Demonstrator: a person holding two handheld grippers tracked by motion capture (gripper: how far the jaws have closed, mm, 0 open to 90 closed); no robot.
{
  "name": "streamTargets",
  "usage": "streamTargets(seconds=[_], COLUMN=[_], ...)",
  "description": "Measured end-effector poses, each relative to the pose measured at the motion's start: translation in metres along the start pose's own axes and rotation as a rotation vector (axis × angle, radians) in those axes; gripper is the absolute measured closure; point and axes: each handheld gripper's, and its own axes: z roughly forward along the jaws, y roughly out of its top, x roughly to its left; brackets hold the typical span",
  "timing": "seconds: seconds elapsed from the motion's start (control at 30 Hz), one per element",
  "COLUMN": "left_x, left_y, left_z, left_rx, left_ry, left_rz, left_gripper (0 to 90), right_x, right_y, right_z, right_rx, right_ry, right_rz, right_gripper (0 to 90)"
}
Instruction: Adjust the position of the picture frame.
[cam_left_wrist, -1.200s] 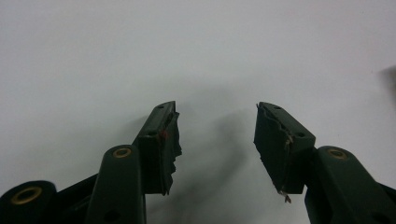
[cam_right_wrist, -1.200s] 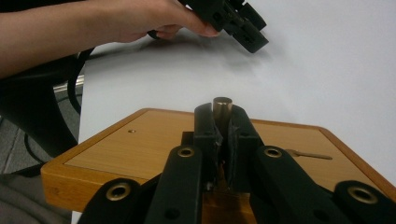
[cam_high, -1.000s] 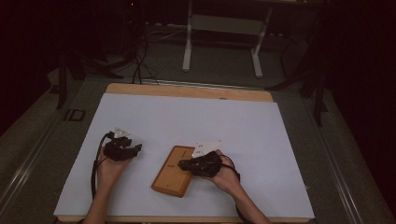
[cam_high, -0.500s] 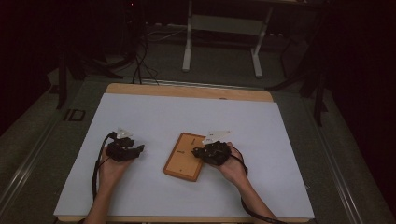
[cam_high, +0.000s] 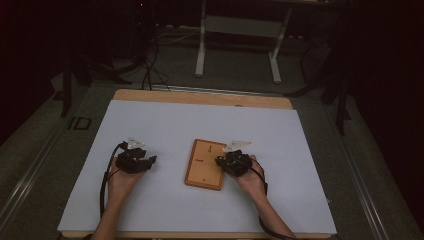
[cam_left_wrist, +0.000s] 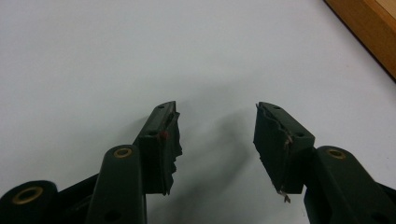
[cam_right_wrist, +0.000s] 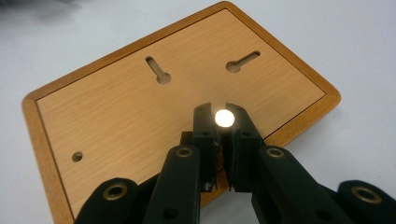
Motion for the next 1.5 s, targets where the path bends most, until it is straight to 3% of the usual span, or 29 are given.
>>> streamTargets(seconds=[0.1,0.17,0.2,0.23,0.3,0.33,0.4,0.5,0.6,0.7,0.8,0.83,0.87,0.9,0.93,1.07,1.23,1.4,1.5], left_x=[-0.001,-0.001,-0.001,-0.001,-0.001,-0.001,-0.001,-0.003,-0.007,-0.01,-0.019,-0.019,-0.03,-0.04,-0.04,-0.055,-0.07,-0.081,-0.083], left_y=[0.0,0.0,0.0,0.0,0.0,0.0,0.0,0.001,0.002,0.003,0.004,0.004,0.005,0.005,0.005,0.007,0.007,0.007,0.006], left_z=[0.0,0.0,0.001,0.001,0.001,0.001,0.001,0.0,-0.001,-0.002,-0.002,-0.002,0.0,0.002,0.002,0.006,0.011,0.013,0.014], left_rx=[-0.001,-0.001,-0.001,-0.001,-0.001,-0.001,-0.004,-0.011,-0.033,-0.043,-0.043,-0.043,-0.036,-0.031,-0.031,-0.008,0.032,0.059,0.083], left_ry=[-0.002,-0.003,-0.003,-0.003,-0.003,-0.005,-0.013,-0.029,-0.062,-0.099,-0.157,-0.157,-0.194,-0.233,-0.233,-0.299,-0.342,-0.397,-0.395], left_rz=[0.005,0.004,0.004,0.004,0.005,0.004,0.0,-0.002,-0.004,-0.004,0.034,0.034,0.076,0.105,0.105,0.156,0.221,0.292,0.314], left_gripper=[49.6,49.5,49.5,49.5,49.5,49.5,49.5,49.8,51.6,54.4,60.6,63.6,63.6,72.5,75.6,83.8,88.0,88.7,89.3], right_x=[0.002,0.0,-0.001,-0.001,-0.003,-0.005,-0.007,-0.015,-0.02,-0.021,-0.021,-0.021,-0.02,-0.02,-0.02,-0.02,-0.025,-0.027,-0.027], right_y=[0.0,-0.001,-0.002,-0.002,-0.003,-0.003,-0.004,-0.005,-0.006,-0.005,-0.005,-0.005,-0.005,-0.005,-0.005,-0.004,-0.006,-0.007,-0.006], right_z=[0.0,0.0,0.0,0.0,0.001,0.002,0.004,0.007,0.01,0.009,0.008,0.008,0.007,0.008,0.008,0.009,0.013,0.014,0.015], right_rx=[0.001,-0.004,-0.007,-0.007,-0.006,0.004,0.007,0.008,0.009,0.019,0.021,0.021,0.02,0.016,0.015,0.017,0.013,0.005,0.004], right_ry=[-0.042,-0.062,-0.087,-0.087,-0.118,-0.118,-0.114,-0.054,0.005,0.009,0.005,0.005,0.003,0.0,-0.002,-0.003,0.036,0.055,0.07], right_rz=[0.012,0.05,0.082,0.082,0.121,0.159,0.184,0.259,0.314,0.313,0.294,0.294,0.29,0.294,0.297,0.309,0.357,0.347,0.337], right_gripper=[75.7,66.8,57.4,57.4,45.9,39.5,36.7,33.1,34.2,36.2,38.3,38.3,38.6,38.8,38.9,38.2,33.1,35.1,37.2])
